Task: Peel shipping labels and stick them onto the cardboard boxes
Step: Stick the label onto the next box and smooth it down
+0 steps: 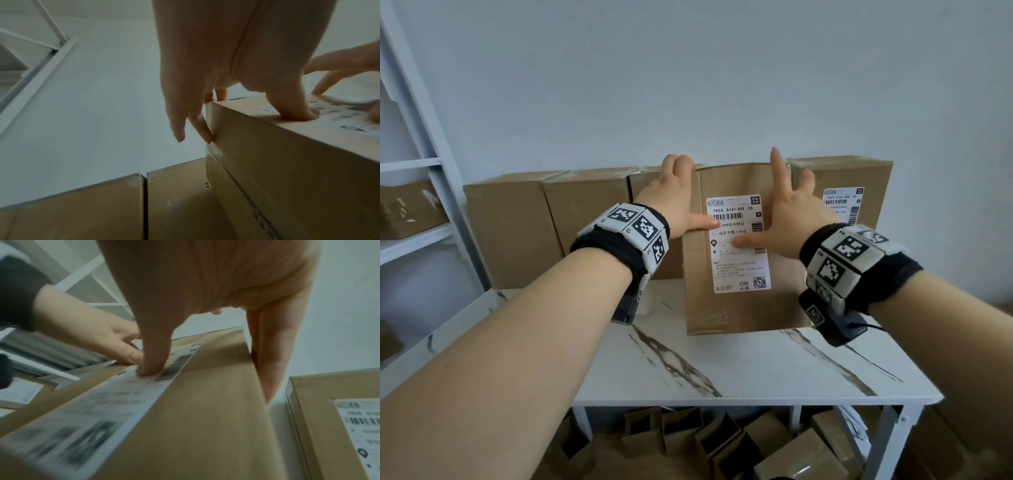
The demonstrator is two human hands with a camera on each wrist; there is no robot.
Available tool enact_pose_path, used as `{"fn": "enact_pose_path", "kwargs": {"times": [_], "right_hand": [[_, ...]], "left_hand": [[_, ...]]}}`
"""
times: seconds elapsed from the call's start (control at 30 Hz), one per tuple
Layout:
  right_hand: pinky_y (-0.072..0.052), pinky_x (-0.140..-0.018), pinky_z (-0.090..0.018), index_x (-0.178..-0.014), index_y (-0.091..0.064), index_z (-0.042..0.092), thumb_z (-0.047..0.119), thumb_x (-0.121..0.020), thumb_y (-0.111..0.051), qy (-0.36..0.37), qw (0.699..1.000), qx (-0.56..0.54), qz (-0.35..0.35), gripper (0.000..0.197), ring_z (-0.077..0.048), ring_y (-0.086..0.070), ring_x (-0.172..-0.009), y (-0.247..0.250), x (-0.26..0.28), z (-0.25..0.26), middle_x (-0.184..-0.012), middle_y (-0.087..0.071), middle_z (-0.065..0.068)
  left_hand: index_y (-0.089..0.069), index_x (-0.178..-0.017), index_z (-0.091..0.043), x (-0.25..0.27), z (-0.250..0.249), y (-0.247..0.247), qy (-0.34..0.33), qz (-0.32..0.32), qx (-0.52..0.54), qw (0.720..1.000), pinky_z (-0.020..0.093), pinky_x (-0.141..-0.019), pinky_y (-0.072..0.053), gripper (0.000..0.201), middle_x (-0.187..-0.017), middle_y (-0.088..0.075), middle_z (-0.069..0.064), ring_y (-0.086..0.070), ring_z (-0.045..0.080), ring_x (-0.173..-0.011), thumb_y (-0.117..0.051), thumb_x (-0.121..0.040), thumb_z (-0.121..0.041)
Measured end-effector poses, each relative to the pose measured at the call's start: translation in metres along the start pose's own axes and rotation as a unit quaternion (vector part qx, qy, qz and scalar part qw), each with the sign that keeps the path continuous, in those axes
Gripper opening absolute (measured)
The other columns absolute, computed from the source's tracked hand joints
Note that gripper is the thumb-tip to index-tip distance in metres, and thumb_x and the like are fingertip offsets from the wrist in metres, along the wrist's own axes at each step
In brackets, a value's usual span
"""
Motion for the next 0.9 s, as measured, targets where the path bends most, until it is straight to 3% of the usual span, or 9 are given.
{"fn": "enact_pose_path", "kwargs": {"times": [0.1,0.17,0.27,0.4,0.47,0.63,0.77,0.9], "right_hand": [[-0.052,-0.074,-0.035,-0.145,0.021,0.032,0.068,-0.057,-0.073,-0.001,1.0,-0.021,0.021,0.133,-0.026,-0.061,-0.088,0.008,-0.01,-0.002,-0.121,-0.051,-0.013],[-0.048,-0.069,-0.031,-0.148,0.001,0.027,0.066,-0.065,-0.069,-0.001,0.999,-0.04,0.015,0.115,-0.024,-0.059,-0.084,0.011,-0.017,-0.002,-0.106,-0.059,-0.006],[-0.045,-0.069,-0.031,-0.139,-0.025,0.021,0.058,-0.076,-0.065,0.001,0.998,-0.057,-0.017,0.083,-0.026,-0.058,-0.088,0.014,-0.021,-0.005,-0.1,-0.06,-0.007],[-0.046,-0.064,-0.034,-0.131,-0.034,0.02,0.046,-0.086,-0.06,0.002,0.995,-0.095,-0.023,0.058,-0.024,-0.052,-0.075,0.019,-0.019,-0.007,-0.081,-0.052,-0.002],[-0.046,-0.063,-0.035,-0.129,-0.036,0.019,0.042,-0.089,-0.057,0.01,0.994,-0.103,-0.028,0.051,-0.024,-0.051,-0.068,0.021,-0.017,-0.009,-0.082,-0.053,-0.004],[-0.045,-0.069,-0.035,-0.13,-0.037,0.02,0.036,-0.092,-0.053,0.02,0.993,-0.112,-0.044,0.044,-0.03,-0.055,-0.085,0.023,-0.011,-0.014,-0.088,-0.052,-0.007],[-0.038,-0.067,-0.03,-0.129,-0.037,0.02,0.034,-0.092,-0.054,0.013,0.991,-0.119,-0.056,0.043,-0.026,-0.052,-0.08,0.024,-0.005,-0.021,-0.086,-0.054,-0.006],[-0.045,-0.071,-0.033,-0.123,-0.038,0.017,0.026,-0.089,-0.059,0.004,0.99,-0.124,-0.067,0.041,-0.028,-0.057,-0.084,0.023,-0.001,-0.033,-0.091,-0.06,-0.008]], "left_hand": [[-0.034,-0.125,-0.01,0.001,-0.001,0.003,0.003,-0.017,0.031,0.999,0.039,-0.083,-0.049,0.077,-0.128,-0.034,0.006,-0.057,0.027,-0.095,-0.073,-0.072,-0.048],[-0.036,-0.122,-0.01,0.002,-0.001,0.004,0.003,-0.031,0.036,0.999,0.04,-0.082,-0.05,0.072,-0.125,-0.037,0.006,-0.057,0.027,-0.092,-0.073,-0.073,-0.048],[-0.04,-0.117,-0.011,0.002,-0.002,0.006,0.003,-0.049,0.049,0.998,0.04,-0.079,-0.05,0.066,-0.123,-0.04,0.005,-0.058,0.026,-0.09,-0.074,-0.072,-0.046],[-0.045,-0.111,-0.012,0.004,-0.002,0.009,0.006,-0.079,0.097,0.992,0.034,-0.078,-0.047,0.055,-0.115,-0.044,0.002,-0.056,0.023,-0.09,-0.074,-0.074,-0.04],[-0.047,-0.109,-0.012,0.004,-0.001,0.009,0.008,-0.089,0.121,0.989,0.032,-0.079,-0.046,0.049,-0.111,-0.043,-0.002,-0.056,0.021,-0.091,-0.073,-0.076,-0.038],[-0.048,-0.11,-0.013,0.008,-0.002,0.009,0.007,-0.1,0.15,0.984,0.027,-0.08,-0.041,0.044,-0.116,-0.046,0.001,-0.048,0.014,-0.09,-0.071,-0.079,-0.036],[-0.047,-0.112,-0.016,0.01,-0.008,0.006,0.002,-0.091,0.152,0.984,0.026,-0.08,-0.042,0.05,-0.117,-0.045,0.0,-0.048,0.013,-0.091,-0.073,-0.076,-0.038],[-0.047,-0.106,-0.016,0.011,-0.018,-0.006,-0.018,-0.079,0.123,0.989,0.025,-0.076,-0.041,0.048,-0.115,-0.044,-0.004,-0.05,0.013,-0.09,-0.076,-0.073,-0.036]]}}
Point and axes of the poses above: each hand's wrist, its own x-axis away from the middle knuckle, its own y-axis out of the back of the hand, z = x × y, the point moved 3 cm from there along -x, towards the middle knuckle
